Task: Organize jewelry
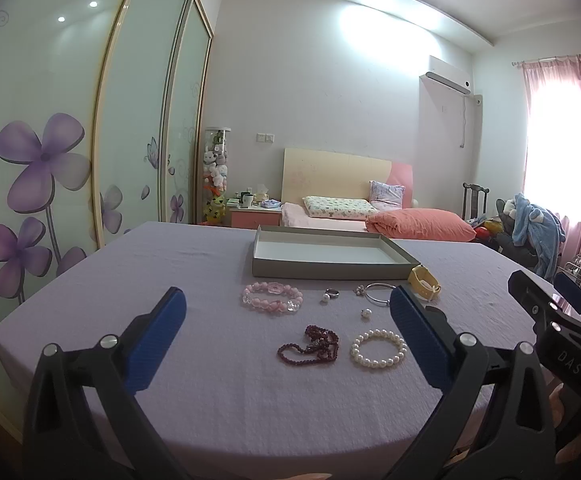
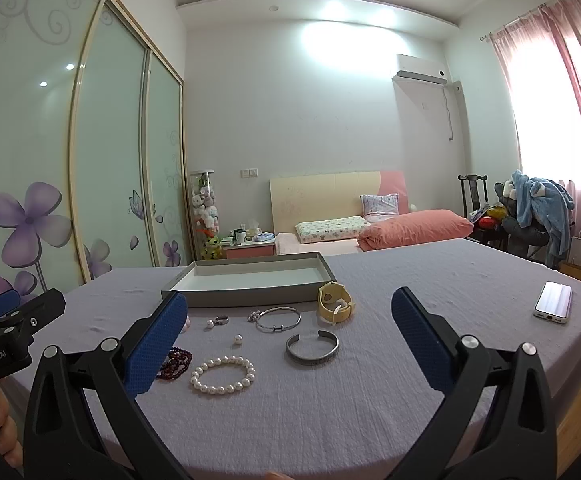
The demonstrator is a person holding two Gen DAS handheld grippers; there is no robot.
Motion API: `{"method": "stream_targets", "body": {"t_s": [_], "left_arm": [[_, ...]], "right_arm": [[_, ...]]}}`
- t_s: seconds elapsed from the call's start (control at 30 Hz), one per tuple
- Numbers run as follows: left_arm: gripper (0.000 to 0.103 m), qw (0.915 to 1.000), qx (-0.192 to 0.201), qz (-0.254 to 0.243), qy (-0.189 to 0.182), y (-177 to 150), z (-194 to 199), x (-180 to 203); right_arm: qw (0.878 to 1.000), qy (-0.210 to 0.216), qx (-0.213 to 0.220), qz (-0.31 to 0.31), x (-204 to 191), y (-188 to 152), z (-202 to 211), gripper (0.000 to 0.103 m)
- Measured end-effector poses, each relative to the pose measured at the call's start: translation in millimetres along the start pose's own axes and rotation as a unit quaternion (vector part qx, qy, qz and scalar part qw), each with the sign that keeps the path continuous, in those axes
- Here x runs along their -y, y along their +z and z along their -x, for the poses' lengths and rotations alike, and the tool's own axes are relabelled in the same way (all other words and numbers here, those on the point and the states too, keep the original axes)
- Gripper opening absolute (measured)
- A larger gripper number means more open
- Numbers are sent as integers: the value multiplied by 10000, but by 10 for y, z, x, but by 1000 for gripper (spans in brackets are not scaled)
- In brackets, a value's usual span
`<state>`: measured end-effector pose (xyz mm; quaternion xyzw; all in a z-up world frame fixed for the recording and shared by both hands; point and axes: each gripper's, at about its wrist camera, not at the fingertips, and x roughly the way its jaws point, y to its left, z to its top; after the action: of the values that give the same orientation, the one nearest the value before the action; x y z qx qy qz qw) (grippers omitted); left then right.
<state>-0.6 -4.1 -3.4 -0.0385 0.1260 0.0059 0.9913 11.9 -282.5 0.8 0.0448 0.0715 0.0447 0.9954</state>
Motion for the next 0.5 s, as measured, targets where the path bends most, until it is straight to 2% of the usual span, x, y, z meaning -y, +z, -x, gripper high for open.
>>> {"method": "stream_targets", "body": {"t_s": [0.5], "left_arm": [[99, 10000, -2, 31, 10, 19, -2, -42]], "right_arm": [[10000, 5, 5, -25, -3, -4, 27, 101]]}}
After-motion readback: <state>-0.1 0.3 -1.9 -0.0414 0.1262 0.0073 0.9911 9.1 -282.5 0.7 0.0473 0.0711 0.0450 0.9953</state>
